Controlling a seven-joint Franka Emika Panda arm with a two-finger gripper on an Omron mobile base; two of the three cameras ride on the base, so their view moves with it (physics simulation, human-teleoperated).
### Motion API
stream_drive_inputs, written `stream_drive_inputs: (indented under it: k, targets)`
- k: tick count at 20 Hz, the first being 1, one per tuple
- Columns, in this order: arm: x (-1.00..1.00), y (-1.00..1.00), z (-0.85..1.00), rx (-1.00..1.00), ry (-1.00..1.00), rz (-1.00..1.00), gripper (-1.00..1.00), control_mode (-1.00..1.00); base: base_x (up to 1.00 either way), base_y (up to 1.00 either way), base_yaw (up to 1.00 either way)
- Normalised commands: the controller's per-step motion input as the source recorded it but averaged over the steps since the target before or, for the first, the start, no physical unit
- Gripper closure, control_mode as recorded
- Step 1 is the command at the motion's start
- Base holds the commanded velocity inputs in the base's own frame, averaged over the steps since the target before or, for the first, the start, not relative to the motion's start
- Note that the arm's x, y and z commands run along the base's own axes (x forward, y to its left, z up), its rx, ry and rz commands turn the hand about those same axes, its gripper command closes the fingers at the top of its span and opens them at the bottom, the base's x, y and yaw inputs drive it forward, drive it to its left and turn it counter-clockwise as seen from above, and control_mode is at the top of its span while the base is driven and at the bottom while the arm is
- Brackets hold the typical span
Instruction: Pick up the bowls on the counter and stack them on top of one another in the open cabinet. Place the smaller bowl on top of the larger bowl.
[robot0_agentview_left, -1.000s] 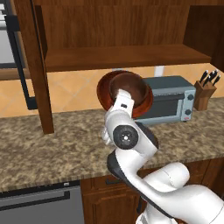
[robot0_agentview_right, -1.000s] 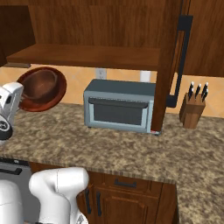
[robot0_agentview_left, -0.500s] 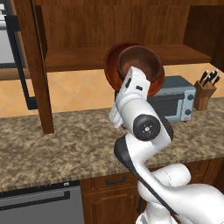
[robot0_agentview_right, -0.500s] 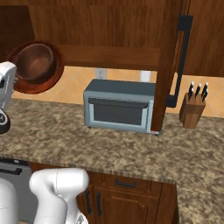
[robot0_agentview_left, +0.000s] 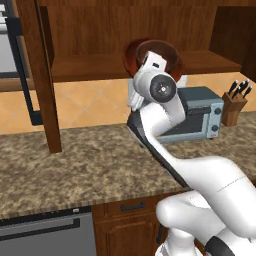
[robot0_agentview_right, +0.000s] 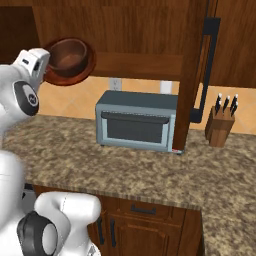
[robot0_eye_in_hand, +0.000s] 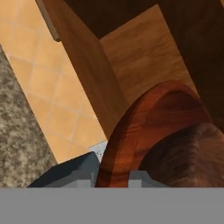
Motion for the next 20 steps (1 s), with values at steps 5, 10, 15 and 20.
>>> stream_drive_inputs:
  k: [5,10,15,20]
  targets:
    - [1.0,-0.16,0.13,0.02,0.14,0.0,1.0,-1.0,0.0,0.0,0.0]
    - [1.0,-0.08,0.44,0.03,0.07,0.0,1.0,-1.0,0.0,0.0,0.0]
    - [1.0,0.0,-0.22,0.0,0.16,0.01,1.0,-1.0,0.0,0.0,0.0]
    - [0.45,0.0,-0.01,0.0,-0.05,0.0,-1.0,-1.0,0.0,0.0,0.0]
